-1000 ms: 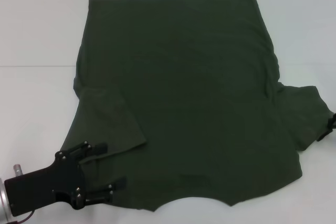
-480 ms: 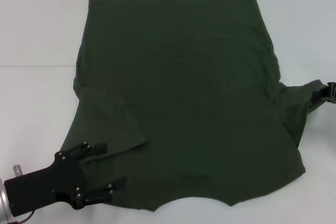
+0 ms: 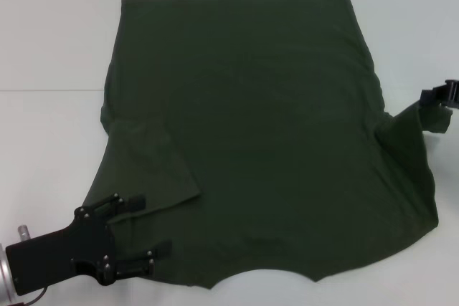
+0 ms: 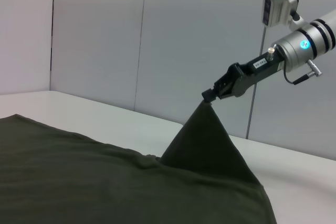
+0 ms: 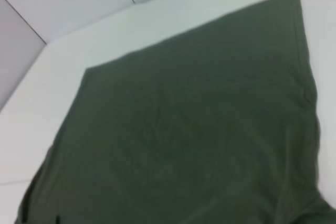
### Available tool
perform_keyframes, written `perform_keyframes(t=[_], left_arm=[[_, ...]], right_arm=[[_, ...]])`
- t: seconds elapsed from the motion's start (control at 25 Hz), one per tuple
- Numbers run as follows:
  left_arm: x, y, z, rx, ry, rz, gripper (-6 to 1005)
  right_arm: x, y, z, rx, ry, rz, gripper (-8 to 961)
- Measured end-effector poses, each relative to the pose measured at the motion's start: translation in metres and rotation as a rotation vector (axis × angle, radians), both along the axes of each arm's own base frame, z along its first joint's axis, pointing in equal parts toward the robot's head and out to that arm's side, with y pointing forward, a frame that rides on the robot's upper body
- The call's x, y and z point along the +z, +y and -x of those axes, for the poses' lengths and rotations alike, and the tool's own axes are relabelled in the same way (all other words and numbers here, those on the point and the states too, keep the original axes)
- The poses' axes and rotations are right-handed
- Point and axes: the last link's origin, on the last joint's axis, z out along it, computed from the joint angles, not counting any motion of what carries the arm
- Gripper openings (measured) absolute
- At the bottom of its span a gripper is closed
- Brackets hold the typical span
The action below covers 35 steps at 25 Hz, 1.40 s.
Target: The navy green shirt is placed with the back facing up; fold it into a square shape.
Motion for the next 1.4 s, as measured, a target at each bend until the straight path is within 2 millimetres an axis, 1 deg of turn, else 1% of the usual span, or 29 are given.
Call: perform_keyframes(t=[0.16, 0.24, 0.48, 0.6, 0.76, 0.88, 1.12, 1.4], left_arm=[[0.0, 0.0, -0.001, -0.001, -0.001, 0.0, 930], [0.0, 0.0, -0.001, -0.001, -0.001, 0.0, 931], [-0.001, 0.0, -0.001, -0.001, -0.001, 0.0, 933], [-0.001, 0.0, -0.001, 0.0, -0.002, 0.0, 932], [-0.001, 0.0, -0.001, 0.008, -0.007, 0.005, 932], [-0.001, -0.001, -0.001, 0.009, -0.011, 0.008, 932], [-0.002, -0.002, -0.001, 0.009, -0.015, 0.012, 932], [-0.005, -0.004, -0.001, 0.014, -0.023, 0.023, 932]], right_arm=[[0.0, 0.001, 0.005, 0.022, 0.005, 0.0, 4], [-0.007, 0.002, 0.01, 0.038, -0.005, 0.033, 5], [-0.035, 0.004, 0.023, 0.078, -0.046, 0.142, 6], [-0.055, 0.005, 0.029, 0.095, -0.062, 0.186, 6], [-0.073, 0.007, 0.037, 0.118, -0.092, 0.207, 7], [-0.08, 0.008, 0.039, 0.123, -0.104, 0.21, 8], [-0.092, 0.007, 0.035, 0.101, -0.096, 0.237, 9], [-0.092, 0.007, 0.03, 0.081, -0.085, 0.226, 153]])
